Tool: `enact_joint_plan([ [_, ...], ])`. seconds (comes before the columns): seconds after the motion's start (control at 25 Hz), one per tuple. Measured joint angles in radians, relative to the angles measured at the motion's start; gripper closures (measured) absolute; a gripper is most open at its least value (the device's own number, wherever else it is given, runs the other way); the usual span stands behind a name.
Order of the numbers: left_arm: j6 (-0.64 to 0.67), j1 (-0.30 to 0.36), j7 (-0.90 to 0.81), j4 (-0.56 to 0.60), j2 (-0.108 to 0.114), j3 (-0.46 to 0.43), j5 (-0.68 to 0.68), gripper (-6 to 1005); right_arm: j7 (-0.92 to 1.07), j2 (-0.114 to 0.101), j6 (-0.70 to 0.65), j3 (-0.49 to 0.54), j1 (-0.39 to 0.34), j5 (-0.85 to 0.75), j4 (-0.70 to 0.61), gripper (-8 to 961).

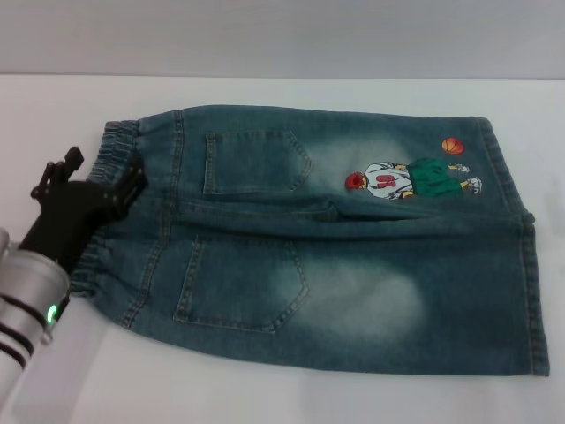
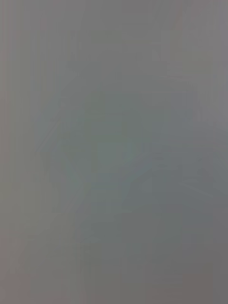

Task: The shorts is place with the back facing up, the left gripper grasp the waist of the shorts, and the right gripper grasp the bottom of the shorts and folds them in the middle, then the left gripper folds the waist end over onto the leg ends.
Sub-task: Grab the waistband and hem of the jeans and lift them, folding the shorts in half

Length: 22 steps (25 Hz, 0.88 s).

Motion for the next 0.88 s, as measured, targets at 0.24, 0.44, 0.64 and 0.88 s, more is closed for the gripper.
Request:
enact_joint_plan([
  [0.24, -0.307, 0.115, 0.059, -0.317, 0.031, -0.203, 0.118, 138, -0.205, -0.007, 0.433, 0.249, -0.093, -0.008, 0.301, 279],
  [0.44, -0.676, 0.205, 0.119, -0.553, -0.013, -0.392, 0.207, 137, -0.246, 0.04, 0.861, 0.497, -0.17, -0.013, 0.48, 280],
  [0.64, -1.024, 0.235, 0.196, -0.695, -0.084, -0.554, 0.22, 137, -0.245, 0.126, 1.307, 0.784, -0.185, -0.013, 0.544, 281],
  [0.88, -1.281, 0.236, 0.24, -0.797, -0.108, -0.64, 0.22, 138, -0.211, 0.164, 1.625, 0.969, -0.204, -0.015, 0.634, 281],
])
